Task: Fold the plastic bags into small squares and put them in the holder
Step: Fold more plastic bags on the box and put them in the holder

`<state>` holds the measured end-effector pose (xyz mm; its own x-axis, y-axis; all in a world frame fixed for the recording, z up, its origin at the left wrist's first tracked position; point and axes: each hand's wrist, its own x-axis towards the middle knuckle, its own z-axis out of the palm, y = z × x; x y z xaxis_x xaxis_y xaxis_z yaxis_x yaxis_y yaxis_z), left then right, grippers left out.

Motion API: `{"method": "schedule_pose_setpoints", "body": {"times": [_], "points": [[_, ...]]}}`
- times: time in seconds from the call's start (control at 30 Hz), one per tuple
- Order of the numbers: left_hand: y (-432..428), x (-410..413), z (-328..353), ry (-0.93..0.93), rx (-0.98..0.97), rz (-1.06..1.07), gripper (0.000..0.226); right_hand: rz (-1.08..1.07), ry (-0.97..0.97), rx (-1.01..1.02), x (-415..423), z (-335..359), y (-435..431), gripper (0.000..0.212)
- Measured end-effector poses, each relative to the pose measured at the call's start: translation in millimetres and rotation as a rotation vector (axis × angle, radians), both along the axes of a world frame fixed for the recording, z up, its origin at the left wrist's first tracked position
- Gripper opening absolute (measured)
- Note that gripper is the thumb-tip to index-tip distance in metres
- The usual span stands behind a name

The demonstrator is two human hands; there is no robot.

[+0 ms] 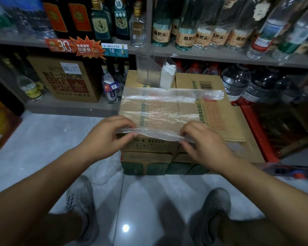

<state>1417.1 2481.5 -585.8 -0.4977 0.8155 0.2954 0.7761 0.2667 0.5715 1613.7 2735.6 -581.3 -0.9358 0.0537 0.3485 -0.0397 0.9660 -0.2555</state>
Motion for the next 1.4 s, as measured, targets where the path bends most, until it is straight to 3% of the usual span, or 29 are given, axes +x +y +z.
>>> {"method": "schedule_pose_setpoints", "body": {"times": [0.2,0.47,0.67,0.77,0.9,1.1,1.2,1.33,1.4], "points": [[-7.9,-2.1,0.3,0.173,-0.045,0.042,0.039,-0.016,0.023,0.076,8.2,1.2,17.0,0.009],[-7.4,-2.7,-0.9,0.223,-0.090,0.052,0.042,-0.066,-0.046,0.120,25.2,10.9,39.8,0.014],[-4.0,-5.5,0.3,0.307,-0.127,-0.018,0.062,-0.137,-0.035,0.222,26.2,23.1,59.6,0.027],[-1.3,-3.8,5.8,0.322,-0.139,-0.035,0.058,-0.139,-0.082,0.224,27.0,27.8,60.5,0.029],[-4.5,-6.1,9.5,0.305,-0.174,-0.031,0.045,-0.136,-0.115,0.196,29.1,34.9,61.6,0.015],[2.1,-6.1,11.6,0.026,-0.058,0.043,0.025,-0.171,-0.116,0.111,18.6,39.6,48.9,0.039],[10.1,-5.3,21.5,-0.235,0.041,0.162,0.013,-0.134,-0.072,0.084,1.8,43.4,34.5,0.022],[24.2,-11.7,34.7,-0.433,0.253,0.291,0.011,-0.189,0.017,-0.020,-22.6,59.7,35.7,0.010],[31.7,-17.8,39.5,-0.501,0.281,0.346,0.024,-0.222,0.043,-0.055,-38.8,69.6,38.5,0.011]]}}
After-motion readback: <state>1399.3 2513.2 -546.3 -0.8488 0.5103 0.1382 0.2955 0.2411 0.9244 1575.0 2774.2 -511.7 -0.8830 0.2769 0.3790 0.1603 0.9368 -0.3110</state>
